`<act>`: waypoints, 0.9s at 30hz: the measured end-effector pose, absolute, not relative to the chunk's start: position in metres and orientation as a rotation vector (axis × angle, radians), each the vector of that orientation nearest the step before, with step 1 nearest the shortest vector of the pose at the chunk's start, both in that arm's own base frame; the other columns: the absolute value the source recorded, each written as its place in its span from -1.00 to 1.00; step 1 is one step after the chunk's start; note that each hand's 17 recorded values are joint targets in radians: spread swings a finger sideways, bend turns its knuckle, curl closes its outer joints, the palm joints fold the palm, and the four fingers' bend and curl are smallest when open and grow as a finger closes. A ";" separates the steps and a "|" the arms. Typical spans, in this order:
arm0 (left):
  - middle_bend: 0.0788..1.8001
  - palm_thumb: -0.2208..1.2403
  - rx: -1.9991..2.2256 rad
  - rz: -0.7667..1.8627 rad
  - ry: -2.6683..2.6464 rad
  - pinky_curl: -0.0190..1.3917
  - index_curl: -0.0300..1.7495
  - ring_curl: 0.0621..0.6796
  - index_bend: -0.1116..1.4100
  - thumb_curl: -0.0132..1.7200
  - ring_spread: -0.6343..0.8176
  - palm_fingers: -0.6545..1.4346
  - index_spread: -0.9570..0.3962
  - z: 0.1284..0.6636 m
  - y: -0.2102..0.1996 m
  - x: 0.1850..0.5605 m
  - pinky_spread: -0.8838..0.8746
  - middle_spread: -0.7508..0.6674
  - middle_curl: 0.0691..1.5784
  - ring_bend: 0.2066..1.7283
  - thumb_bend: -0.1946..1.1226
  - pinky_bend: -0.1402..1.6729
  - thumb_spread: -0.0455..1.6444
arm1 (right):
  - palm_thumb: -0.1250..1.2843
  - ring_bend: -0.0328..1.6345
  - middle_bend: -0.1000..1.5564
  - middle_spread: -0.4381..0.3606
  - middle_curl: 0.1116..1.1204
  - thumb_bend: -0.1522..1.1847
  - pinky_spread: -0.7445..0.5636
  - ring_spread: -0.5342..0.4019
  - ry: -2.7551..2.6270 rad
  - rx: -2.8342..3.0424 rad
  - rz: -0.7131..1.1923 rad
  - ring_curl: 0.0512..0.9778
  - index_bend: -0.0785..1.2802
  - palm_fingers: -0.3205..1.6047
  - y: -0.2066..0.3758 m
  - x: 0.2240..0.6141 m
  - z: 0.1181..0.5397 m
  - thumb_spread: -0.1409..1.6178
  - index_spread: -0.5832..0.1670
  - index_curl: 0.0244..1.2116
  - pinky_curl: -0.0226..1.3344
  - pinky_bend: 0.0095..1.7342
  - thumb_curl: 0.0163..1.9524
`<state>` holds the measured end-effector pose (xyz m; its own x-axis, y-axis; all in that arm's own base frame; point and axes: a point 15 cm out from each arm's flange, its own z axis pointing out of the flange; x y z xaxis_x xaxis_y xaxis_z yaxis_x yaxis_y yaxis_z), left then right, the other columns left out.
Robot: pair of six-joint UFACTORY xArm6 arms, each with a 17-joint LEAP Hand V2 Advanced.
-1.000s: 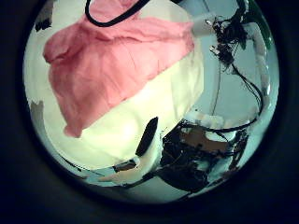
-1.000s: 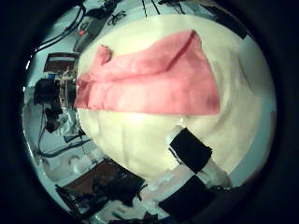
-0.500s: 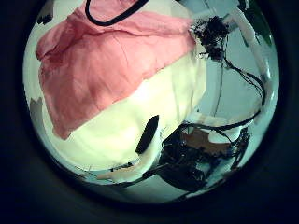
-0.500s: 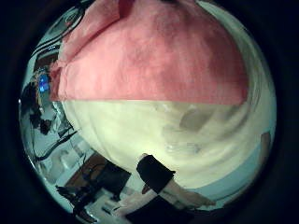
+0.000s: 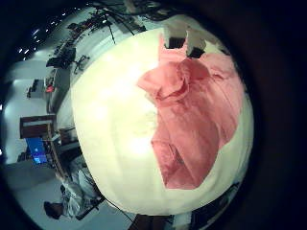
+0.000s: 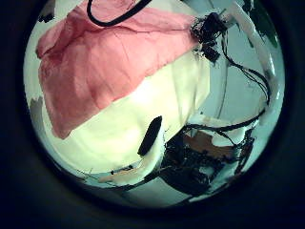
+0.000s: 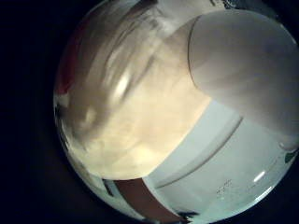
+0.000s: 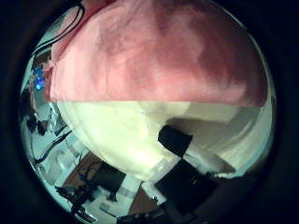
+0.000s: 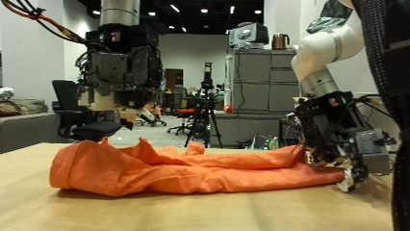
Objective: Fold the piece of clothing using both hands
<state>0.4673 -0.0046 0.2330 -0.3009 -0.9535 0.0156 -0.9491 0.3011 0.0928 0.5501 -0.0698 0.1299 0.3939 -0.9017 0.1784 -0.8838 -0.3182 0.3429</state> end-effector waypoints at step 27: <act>-0.87 -0.43 1.832 -0.101 -2.480 -0.49 -0.59 -0.45 -0.63 -0.66 0.23 -0.24 0.45 0.244 0.006 0.465 0.26 0.22 -0.63 -0.59 -0.74 -0.50 0.34 | 0.82 0.57 0.60 -0.26 0.24 -0.65 -0.47 -0.32 -1.427 2.426 0.059 0.22 0.60 0.61 -0.055 0.543 0.234 0.25 -0.18 0.17 -0.05 0.33 -0.41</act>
